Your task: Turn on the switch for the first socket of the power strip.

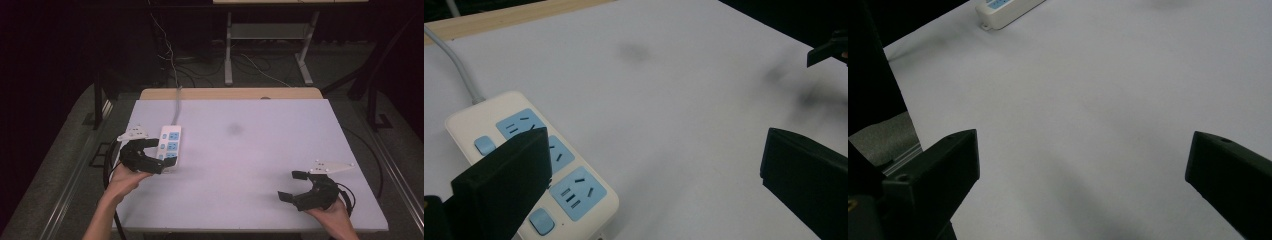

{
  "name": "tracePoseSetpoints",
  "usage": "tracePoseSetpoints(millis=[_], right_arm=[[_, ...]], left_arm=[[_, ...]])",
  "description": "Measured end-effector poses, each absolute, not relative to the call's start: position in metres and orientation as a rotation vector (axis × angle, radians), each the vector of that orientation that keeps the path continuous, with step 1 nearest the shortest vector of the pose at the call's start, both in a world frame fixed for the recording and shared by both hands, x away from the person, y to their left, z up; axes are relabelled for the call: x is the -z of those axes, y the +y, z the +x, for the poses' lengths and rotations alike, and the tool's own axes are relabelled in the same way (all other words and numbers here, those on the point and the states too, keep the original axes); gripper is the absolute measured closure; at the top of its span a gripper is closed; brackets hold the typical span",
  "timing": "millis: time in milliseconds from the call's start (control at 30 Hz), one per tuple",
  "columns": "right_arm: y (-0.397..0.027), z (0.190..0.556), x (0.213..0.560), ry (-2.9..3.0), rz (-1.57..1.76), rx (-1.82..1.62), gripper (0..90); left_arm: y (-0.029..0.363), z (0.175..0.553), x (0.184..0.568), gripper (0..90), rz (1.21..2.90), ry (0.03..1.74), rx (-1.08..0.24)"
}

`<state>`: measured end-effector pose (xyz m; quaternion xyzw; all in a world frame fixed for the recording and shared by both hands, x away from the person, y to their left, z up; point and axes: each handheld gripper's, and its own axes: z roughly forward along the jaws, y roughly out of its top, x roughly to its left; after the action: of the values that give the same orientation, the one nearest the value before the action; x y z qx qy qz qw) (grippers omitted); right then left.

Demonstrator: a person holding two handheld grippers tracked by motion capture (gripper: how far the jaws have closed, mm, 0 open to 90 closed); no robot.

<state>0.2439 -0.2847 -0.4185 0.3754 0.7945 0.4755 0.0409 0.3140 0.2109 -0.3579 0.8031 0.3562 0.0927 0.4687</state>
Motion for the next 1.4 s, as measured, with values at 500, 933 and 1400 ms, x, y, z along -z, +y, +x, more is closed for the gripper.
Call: tracePoseSetpoints(millis=[500, 933, 1400], right_arm=[[-0.285, 0.244, 0.419, 2.436, 1.157, -1.451, 0.5], [-0.285, 0.244, 0.420, 2.440, 1.159, -1.449, 0.5], [-0.284, 0.244, 0.420, 2.443, 1.154, -1.445, 0.5]], left_arm=[[0.213, 0.331, 0.346, 0.0, 2.000, 0.882, -0.253], [0.218, 0.347, 0.335, 0.0, 2.021, 0.910, -0.280], [0.220, 0.368, 0.325, 0.0, 2.073, 0.940, -0.301]])
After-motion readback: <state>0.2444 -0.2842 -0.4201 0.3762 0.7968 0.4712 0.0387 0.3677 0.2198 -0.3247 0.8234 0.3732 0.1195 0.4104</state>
